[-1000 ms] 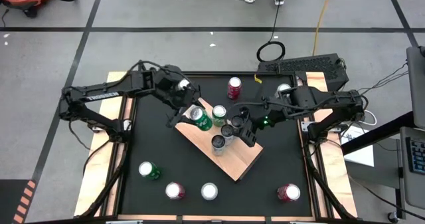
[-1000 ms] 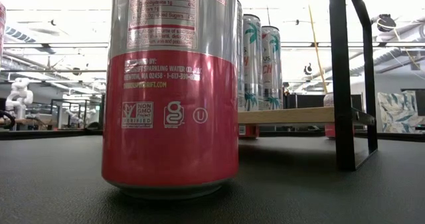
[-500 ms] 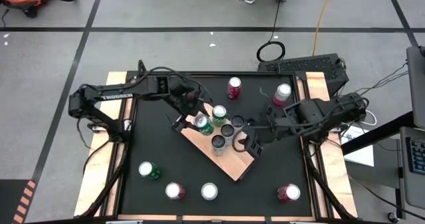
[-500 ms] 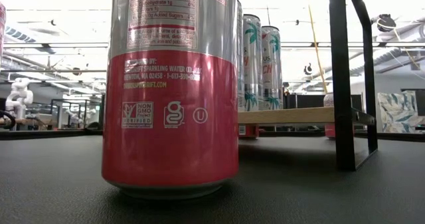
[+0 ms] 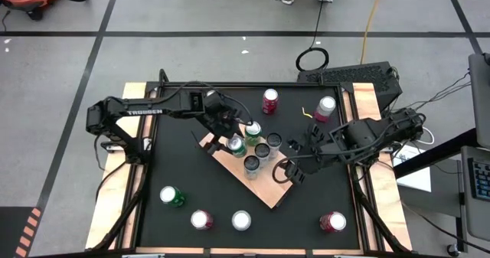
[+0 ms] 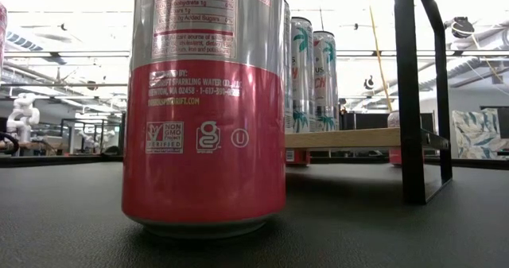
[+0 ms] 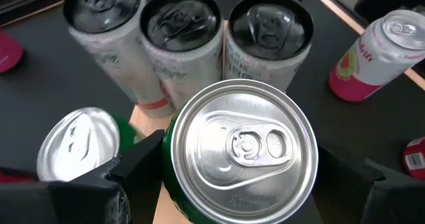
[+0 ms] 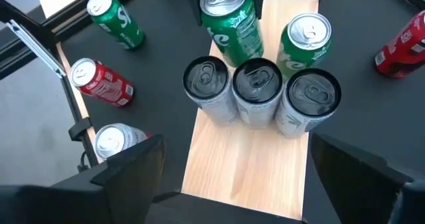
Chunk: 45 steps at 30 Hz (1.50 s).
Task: Place canned beverage on shelf
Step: Put the top green soda can aligned with the other top green soda can
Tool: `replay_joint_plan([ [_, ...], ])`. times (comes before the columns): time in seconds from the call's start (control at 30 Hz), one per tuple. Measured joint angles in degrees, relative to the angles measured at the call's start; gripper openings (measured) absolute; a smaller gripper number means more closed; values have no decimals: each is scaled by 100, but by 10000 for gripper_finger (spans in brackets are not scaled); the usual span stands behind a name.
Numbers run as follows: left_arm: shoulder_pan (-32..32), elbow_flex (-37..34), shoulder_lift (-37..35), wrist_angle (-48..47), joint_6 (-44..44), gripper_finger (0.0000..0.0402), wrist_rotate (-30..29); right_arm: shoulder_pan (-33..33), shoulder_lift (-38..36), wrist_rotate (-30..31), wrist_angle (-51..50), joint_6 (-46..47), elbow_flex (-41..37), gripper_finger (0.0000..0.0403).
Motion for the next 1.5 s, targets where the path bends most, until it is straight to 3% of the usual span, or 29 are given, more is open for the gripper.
replay_joint_plan([
  [0.4,-196,-2,311,39,396,294,-279,-2,0,2,-99,-16,0,352],
  [1.5,-189,-11,570,253,405,295,-599,-2,0,167,-85,-4,-2,352],
])
